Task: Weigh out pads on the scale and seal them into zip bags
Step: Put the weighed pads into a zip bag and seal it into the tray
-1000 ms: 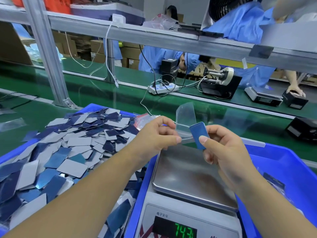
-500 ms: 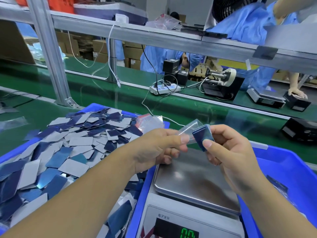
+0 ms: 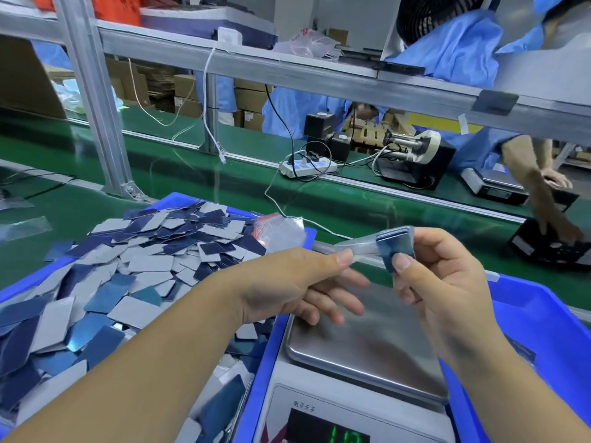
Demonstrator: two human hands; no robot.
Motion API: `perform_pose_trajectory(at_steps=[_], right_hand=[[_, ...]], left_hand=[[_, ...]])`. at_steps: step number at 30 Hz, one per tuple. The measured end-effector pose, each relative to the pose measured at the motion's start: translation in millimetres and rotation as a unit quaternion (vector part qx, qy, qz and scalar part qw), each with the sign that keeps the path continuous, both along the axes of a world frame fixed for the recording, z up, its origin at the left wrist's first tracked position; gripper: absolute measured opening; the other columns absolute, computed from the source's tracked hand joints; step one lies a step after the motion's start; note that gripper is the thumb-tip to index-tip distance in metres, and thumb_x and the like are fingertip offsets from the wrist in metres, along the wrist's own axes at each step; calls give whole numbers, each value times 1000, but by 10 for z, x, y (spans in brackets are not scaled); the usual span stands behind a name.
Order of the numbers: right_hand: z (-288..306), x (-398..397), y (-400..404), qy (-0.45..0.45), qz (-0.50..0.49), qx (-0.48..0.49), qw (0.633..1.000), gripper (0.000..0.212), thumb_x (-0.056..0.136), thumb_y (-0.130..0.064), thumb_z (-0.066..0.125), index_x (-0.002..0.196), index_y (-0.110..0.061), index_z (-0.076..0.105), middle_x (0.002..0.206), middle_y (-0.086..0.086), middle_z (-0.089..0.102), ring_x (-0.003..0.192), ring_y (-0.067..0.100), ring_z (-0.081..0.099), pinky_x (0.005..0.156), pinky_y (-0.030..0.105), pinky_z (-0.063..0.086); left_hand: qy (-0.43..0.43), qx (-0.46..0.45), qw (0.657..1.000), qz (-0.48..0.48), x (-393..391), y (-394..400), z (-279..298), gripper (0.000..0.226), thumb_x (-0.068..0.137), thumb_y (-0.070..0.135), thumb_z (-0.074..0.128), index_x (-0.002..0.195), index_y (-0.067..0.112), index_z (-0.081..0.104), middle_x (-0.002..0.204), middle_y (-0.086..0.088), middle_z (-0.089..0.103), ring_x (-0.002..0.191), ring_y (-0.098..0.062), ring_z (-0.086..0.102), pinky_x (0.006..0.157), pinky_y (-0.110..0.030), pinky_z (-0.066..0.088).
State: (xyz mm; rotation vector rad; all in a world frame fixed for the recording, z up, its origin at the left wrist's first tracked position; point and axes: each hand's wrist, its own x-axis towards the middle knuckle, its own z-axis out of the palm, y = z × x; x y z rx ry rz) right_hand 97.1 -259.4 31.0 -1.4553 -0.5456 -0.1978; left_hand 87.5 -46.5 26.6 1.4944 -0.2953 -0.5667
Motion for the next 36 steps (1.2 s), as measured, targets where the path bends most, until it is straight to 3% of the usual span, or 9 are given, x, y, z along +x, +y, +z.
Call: perform_pose_trajectory(at_steps=[3,7,11,18,23,26,29,36], right_hand=[[-19,-3,13,22,40,-33,998,23,78,-10,64,92,-26,73,80,0,71,55,8,48,48,20,37],[-35,4,43,58,62,-49,995,20,77,-11,65,90,-24,73,76,0,70,51,9,45,46,19,36],[-32,-2,31,65,62,-58,994,20,77,-12,66,89,-26,73,75,-1,70,51,8,45,46,19,37],[-20,-18,49,39,56,-84,994,22,78,-11,66,90,-28,73,77,-3,72,56,2,55,49,15,40],[-43,-16,71,26,54,-119,991,25,78,-11,66,89,-32,73,78,-5,71,58,2,55,51,15,42],[-49,17,43,32,30,-131,990,20,78,-16,67,90,-32,71,78,-3,68,56,7,49,48,22,38],[-35,49,-3,34,11,-119,992,19,78,-17,67,89,-33,71,82,-6,70,55,4,50,47,19,39],[-86,97,-13,31,1,-148,989,19,77,-21,67,91,-34,71,87,-5,71,58,5,52,51,16,39]], left_hand=[[-29,-39,997,51,15,-40,-10,45,75,58,70,112,34,75,105,-3,75,78,-14,67,66,-22,51],[-61,-45,992,100,41,-41,-19,33,68,44,79,100,34,80,99,8,76,83,-5,67,73,-21,51],[-88,-52,991,90,56,-36,-37,19,82,17,75,99,24,81,94,6,77,81,-2,68,68,-13,50],[-86,-10,991,102,63,-16,-52,6,78,15,79,78,21,79,71,1,69,62,-8,59,59,-18,46],[-65,30,996,59,52,-6,-75,23,89,10,73,69,21,74,68,-1,63,61,-9,56,58,-19,45],[-61,37,990,120,95,1,-95,19,88,13,76,71,20,72,67,0,64,56,-6,54,53,-17,46],[-60,30,983,170,140,34,-105,13,89,13,73,77,14,67,65,2,64,55,-4,53,51,-15,46],[-59,8,977,206,172,23,-125,24,91,15,72,70,15,61,58,3,57,48,-6,43,45,-16,38]])
